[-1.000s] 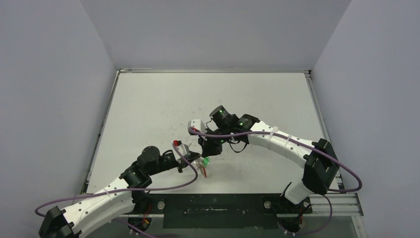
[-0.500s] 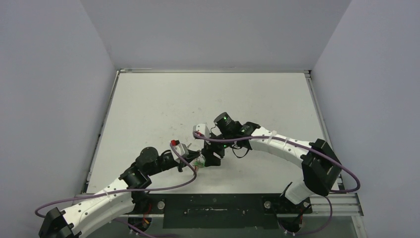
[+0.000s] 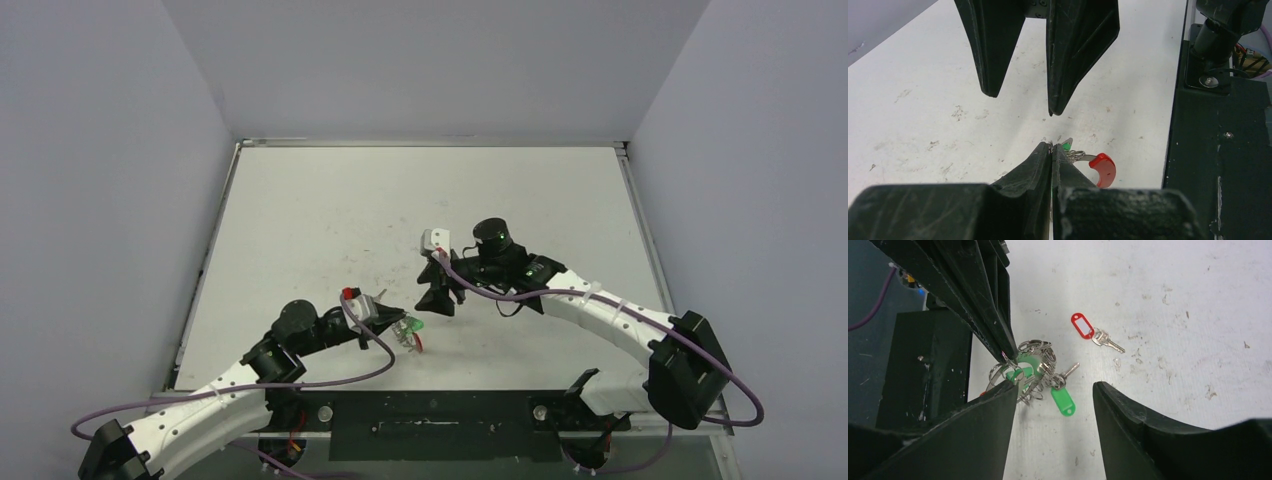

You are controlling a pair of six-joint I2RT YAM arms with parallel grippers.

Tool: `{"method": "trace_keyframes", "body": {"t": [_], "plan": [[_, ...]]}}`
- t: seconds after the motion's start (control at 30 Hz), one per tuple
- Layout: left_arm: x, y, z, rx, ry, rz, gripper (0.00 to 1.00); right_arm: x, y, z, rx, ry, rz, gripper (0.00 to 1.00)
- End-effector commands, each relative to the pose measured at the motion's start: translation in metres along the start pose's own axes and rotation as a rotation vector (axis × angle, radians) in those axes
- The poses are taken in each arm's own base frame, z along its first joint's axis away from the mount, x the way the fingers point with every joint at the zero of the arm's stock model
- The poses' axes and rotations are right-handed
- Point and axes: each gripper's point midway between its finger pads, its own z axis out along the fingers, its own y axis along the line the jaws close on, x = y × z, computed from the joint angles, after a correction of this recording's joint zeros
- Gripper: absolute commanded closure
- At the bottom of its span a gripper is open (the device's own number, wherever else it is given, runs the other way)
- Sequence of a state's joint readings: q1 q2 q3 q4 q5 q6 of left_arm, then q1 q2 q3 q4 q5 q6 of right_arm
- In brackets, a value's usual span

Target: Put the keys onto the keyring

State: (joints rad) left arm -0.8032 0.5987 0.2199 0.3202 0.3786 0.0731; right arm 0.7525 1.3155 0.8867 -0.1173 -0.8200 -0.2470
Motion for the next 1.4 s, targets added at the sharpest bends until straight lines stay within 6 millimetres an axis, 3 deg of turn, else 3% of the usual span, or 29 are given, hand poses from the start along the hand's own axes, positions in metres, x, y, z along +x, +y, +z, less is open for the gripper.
{"method": "trace_keyframes", "body": {"t": [0.0,0.33,0.83,1.2,1.37], "plan": [[-0.033,-0.007,0.002,0.050,-0.128,0.075,1.00,-0.035,0.006,0.000,-0.044,-0.169,-0.129,0.45],[-0.039,-0.012,0.001,0.082,-0.159,0.102,1.00,-0.031,0.018,0.008,-0.126,-0.240,-0.191,0.59],[-0.040,-0.010,0.002,0.070,-0.157,0.108,1.00,-0.011,0.036,0.009,-0.211,-0.183,-0.247,0.67],[-0.041,-0.010,0.002,0.071,-0.159,0.110,1.00,-0.012,0.043,0.019,-0.237,-0.165,-0.264,0.67],[-0.041,-0.009,0.002,0.069,-0.159,0.111,1.00,-0.013,0.042,0.022,-0.229,-0.161,-0.259,0.81]]}}
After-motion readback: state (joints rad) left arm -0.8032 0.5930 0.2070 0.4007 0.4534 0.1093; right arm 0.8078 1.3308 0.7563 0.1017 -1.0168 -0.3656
